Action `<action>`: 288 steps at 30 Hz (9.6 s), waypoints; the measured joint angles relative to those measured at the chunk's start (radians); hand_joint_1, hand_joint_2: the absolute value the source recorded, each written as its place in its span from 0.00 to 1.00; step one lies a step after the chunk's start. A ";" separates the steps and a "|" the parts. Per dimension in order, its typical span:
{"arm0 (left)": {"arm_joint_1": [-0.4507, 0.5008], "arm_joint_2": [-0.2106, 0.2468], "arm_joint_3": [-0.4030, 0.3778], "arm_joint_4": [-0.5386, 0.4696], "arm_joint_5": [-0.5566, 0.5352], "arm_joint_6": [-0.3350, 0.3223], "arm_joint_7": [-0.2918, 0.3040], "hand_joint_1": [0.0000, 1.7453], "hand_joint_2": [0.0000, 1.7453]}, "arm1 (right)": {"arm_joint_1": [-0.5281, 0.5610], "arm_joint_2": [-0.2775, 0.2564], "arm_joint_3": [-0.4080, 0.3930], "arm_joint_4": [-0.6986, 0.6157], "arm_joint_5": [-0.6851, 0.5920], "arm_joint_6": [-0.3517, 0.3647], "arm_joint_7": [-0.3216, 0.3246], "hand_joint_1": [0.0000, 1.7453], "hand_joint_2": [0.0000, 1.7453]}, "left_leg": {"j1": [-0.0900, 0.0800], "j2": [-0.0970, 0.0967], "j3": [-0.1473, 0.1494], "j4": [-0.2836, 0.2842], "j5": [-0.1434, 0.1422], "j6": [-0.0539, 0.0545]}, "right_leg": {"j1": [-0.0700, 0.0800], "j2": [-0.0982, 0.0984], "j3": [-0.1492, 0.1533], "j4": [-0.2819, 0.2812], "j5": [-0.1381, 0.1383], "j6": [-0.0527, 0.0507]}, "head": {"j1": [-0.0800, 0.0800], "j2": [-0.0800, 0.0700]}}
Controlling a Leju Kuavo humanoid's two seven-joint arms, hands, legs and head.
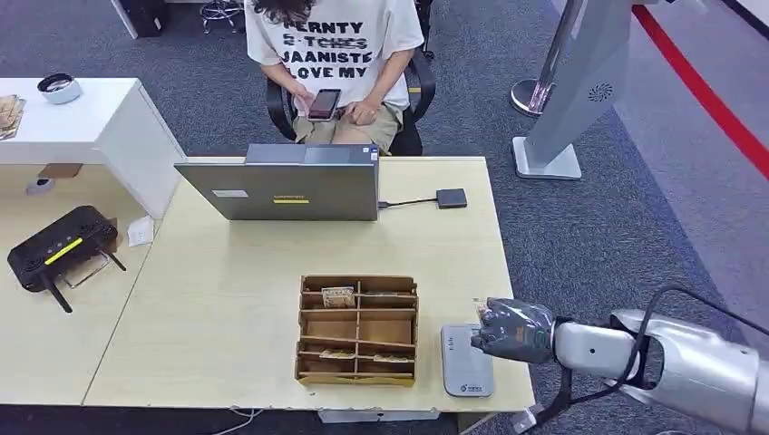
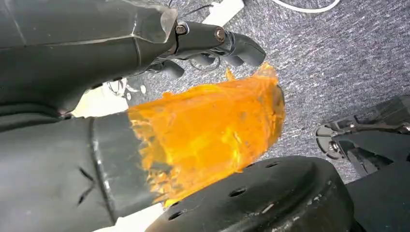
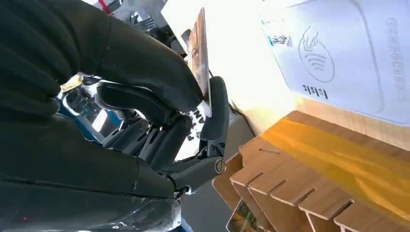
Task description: Pass the card to the sensor for recognition and then transmit it.
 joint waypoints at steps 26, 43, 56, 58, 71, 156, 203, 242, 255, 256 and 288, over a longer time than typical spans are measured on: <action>0.000 0.000 0.005 0.000 -0.006 -0.002 -0.008 0.00 0.00 | 0.076 0.051 0.019 0.076 -0.011 -0.023 0.008 1.00 1.00 | 0.000 0.000 0.000 0.000 0.000 0.000 | 0.000 0.000 0.000 0.000 0.000 0.000 | 0.000 0.000; 0.000 0.000 0.005 0.000 -0.008 0.000 -0.008 0.00 0.00 | 0.120 0.085 0.019 0.129 -0.006 -0.053 0.024 1.00 1.00 | 0.000 0.000 0.000 0.000 0.000 0.000 | 0.000 0.000 0.000 0.000 0.000 0.000 | 0.000 0.000; 0.000 0.000 0.005 0.000 -0.011 0.000 -0.009 0.00 0.00 | 0.120 0.109 0.019 0.145 0.000 -0.058 0.024 1.00 1.00 | 0.000 0.000 0.001 0.000 0.000 0.000 | 0.000 0.000 0.001 0.000 0.000 0.000 | 0.000 0.000; 0.000 0.000 0.005 0.000 -0.011 0.000 -0.009 0.00 0.00 | 0.120 0.113 0.019 0.149 0.001 -0.060 0.024 1.00 1.00 | 0.000 0.000 0.001 0.000 0.000 0.000 | 0.000 0.000 0.001 0.000 0.000 0.000 | 0.000 0.000; 0.000 0.000 0.005 0.000 -0.011 0.000 -0.011 0.00 0.00 | 0.123 0.135 0.019 0.166 0.002 -0.059 0.024 1.00 1.00 | 0.000 0.000 0.002 0.000 0.000 0.000 | 0.000 0.000 0.002 0.000 0.000 0.000 | 0.000 0.000; 0.000 0.000 0.021 0.000 -0.021 0.018 -0.019 0.00 0.00 | 0.115 0.202 -0.051 0.182 0.071 -0.175 0.154 1.00 1.00 | 0.000 0.000 0.004 0.000 0.000 0.000 | 0.000 0.000 0.005 0.000 0.000 0.000 | 0.000 0.000; -0.002 -0.001 0.010 0.000 -0.107 0.019 -0.039 0.00 0.00 | 0.254 0.587 -0.753 0.209 -0.013 -0.334 0.291 1.00 1.00 | 0.001 0.000 0.003 0.000 0.000 0.000 | 0.001 0.000 0.003 0.000 0.000 0.000 | 0.000 0.000; 0.000 -0.001 -0.004 0.000 -0.066 0.020 -0.049 0.00 0.00 | 0.554 0.755 -0.853 -0.007 -0.489 -0.361 0.053 0.00 0.00 | 0.001 -0.001 0.001 0.000 0.000 0.000 | 0.001 0.000 0.002 0.000 -0.001 0.000 | 0.000 0.000; -0.001 0.000 0.023 0.000 -0.053 0.021 -0.043 0.00 0.00 | 0.778 0.754 -0.852 -0.133 -1.125 0.049 -0.142 0.00 0.00 | 0.001 0.000 0.001 0.000 0.000 0.000 | 0.001 0.000 0.002 0.000 -0.001 0.000 | 0.000 0.000; -0.001 0.000 0.023 0.000 -0.055 0.021 -0.043 0.00 0.00 | 0.781 0.754 -0.852 -0.133 -1.158 0.085 -0.147 0.00 0.00 | 0.001 0.000 0.001 0.000 0.000 0.000 | 0.001 0.000 0.002 0.000 -0.001 0.000 | 0.000 0.000; -0.003 0.002 0.023 0.000 -0.080 0.015 -0.042 0.00 0.00 | 0.825 0.753 -0.826 -0.023 -1.540 0.569 -0.244 0.00 1.00 | 0.001 0.000 0.001 0.000 0.000 0.000 | 0.001 0.000 0.002 0.000 -0.001 0.000 | 0.000 0.000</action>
